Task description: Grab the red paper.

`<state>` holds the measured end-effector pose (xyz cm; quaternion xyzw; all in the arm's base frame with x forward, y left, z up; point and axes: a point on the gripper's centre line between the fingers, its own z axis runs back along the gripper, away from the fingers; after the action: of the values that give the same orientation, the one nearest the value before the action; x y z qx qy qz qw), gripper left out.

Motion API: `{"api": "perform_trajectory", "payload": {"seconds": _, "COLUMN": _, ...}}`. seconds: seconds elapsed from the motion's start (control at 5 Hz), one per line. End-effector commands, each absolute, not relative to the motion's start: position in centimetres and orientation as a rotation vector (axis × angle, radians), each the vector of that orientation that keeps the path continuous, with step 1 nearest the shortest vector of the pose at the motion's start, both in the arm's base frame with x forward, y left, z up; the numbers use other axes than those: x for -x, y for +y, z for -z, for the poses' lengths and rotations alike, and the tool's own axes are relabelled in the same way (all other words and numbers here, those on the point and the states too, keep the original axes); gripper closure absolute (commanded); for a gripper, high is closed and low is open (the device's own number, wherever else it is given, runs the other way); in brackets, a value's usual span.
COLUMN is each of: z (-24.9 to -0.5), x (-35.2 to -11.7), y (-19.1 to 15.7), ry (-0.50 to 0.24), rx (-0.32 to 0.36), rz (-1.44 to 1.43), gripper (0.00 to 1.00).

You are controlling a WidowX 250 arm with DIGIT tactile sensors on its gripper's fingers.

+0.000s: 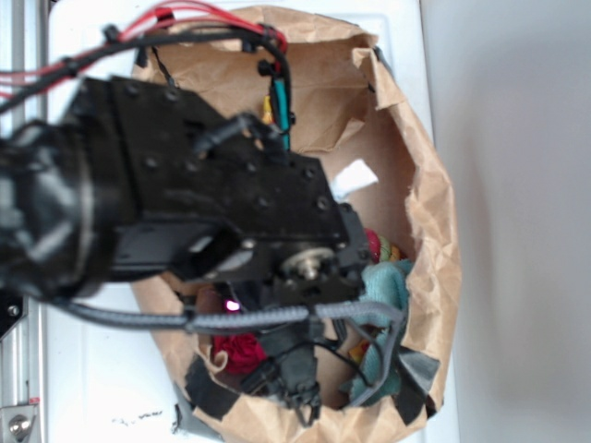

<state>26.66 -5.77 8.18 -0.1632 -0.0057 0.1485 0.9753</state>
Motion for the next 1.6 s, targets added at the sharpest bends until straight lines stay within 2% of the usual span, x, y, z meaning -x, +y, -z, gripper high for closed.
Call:
{"api": "perform_trajectory", "payload": {"seconds": 0.0, "z": -6.3, "x": -27.9, "y": -5.5, "ry": -0.073, "rx": 0.188, "rz": -0.240, "gripper": 0.00}}
{"api": "perform_trajectory", "payload": {"seconds": 0.6, "z": -6.0, "x": -27.7, "y": -5.2, "ry": -0.071, "rx": 0.181, "rz": -0.233, "gripper": 0.00}}
{"api": "perform_trajectory", "payload": {"seconds": 0.8, "z": -5.8, "x": -27.6, "y": -4.6, "ry": -0.071, "rx": 0.179, "rz": -0.262, "gripper": 1.00}}
{"api": "perform_trajectory", "payload": {"seconds": 1.2, "z": -6.1, "x": -27.4, "y": -3.4, "ry": -0.072, "rx": 0.173, "rz": -0.306, "gripper": 1.00}}
{"api": "perform_trajectory", "payload": {"seconds": 1.4, "z": -7.1, "x": -27.6, "y": -2.9, "ry": -0.075, "rx": 0.196, "rz": -0.338, "gripper": 1.00}}
